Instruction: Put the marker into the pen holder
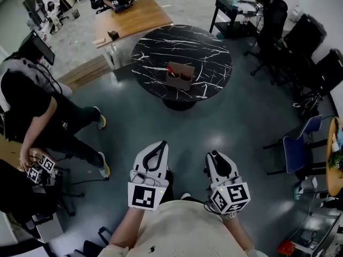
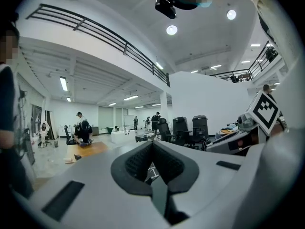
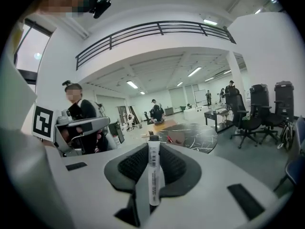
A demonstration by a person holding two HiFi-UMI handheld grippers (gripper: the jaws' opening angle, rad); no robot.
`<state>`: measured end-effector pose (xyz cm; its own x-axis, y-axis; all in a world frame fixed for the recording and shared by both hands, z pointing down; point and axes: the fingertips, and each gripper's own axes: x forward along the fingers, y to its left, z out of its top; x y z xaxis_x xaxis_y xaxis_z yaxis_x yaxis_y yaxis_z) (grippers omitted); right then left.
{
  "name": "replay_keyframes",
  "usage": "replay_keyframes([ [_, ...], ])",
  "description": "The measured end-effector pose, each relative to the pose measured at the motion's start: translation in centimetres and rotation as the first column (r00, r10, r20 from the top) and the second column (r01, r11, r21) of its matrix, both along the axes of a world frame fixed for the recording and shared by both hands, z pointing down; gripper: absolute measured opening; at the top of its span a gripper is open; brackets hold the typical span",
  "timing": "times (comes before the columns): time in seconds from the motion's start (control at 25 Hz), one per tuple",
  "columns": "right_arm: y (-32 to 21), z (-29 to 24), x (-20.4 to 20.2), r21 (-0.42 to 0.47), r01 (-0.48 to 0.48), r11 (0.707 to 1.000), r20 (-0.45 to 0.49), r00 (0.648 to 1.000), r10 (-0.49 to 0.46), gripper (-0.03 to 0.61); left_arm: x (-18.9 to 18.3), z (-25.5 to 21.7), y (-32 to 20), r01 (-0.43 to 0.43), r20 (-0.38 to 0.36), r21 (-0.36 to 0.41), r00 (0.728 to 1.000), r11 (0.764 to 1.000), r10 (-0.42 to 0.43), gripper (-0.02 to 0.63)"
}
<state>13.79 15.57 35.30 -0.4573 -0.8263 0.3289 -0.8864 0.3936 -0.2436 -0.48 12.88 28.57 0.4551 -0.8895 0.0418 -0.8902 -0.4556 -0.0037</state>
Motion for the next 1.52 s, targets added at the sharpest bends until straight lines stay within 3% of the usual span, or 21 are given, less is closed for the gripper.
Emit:
replay_keyframes([
  [0.16, -6.7, -0.8, -3.0, 0.002, -0.031, 1.000, -0.004, 1.000, 0.031, 0.087, -2.5, -0.6, -6.3, -0.111, 0.166, 0.054, 0.981, 0.992, 0.100, 0.010],
  [0.2, -8.1, -0.9, -3.9, 0.003, -0.038, 0.999, -0.004, 0.999, 0.038, 0.087, -3.3, -0.5, -7.6, -0.124, 0.176, 0.055, 0.978, 0.991, 0.113, 0.009],
  [0.48, -14.2, 0.3, -8.8, -0.031, 0.001, 1.000, -0.010, 1.000, -0.002, 0.087, -6.8, 0.6, -14.6, -0.127, 0.166, 0.042, 0.979, 0.991, 0.119, 0.010],
  [0.68, -19.4, 2.5, -8.1, -0.062, -0.007, 0.998, -0.019, 1.000, 0.006, 0.089, -7.0, 3.3, -19.5, -0.041, -0.067, -0.058, 0.997, 0.997, 0.037, 0.010],
  [0.76, -21.7, 3.4, -7.3, -0.076, -0.011, 0.997, -0.018, 1.000, 0.010, 0.087, -6.6, 4.1, -21.2, -0.044, -0.030, -0.074, 0.999, 0.996, 0.042, 0.009],
  [0.88, -25.8, 4.6, -6.1, -0.095, -0.016, 0.995, -0.002, 1.000, 0.016, 0.089, -5.8, 5.1, -24.1, -0.070, 0.135, -0.070, 0.988, 0.995, 0.079, 0.010],
  [1.04, -32.4, 5.3, -5.2, -0.089, 0.041, 0.995, 0.007, 0.999, -0.040, 0.089, -4.9, 5.5, -29.5, 0.044, -0.012, -0.125, 0.999, 0.991, -0.046, 0.011],
  [1.24, -40.4, 5.8, -4.6, -0.035, 0.106, 0.994, -0.002, 0.994, -0.106, 0.088, -4.0, 6.4, -36.0, 0.107, 0.003, -0.156, 0.994, 0.982, -0.108, 0.009],
  [1.52, -46.6, 7.6, -4.1, -0.054, 0.100, 0.994, -0.003, 0.995, -0.100, 0.089, -3.2, 8.1, -40.2, 0.147, 0.022, -0.199, 0.989, 0.969, -0.146, 0.010],
])
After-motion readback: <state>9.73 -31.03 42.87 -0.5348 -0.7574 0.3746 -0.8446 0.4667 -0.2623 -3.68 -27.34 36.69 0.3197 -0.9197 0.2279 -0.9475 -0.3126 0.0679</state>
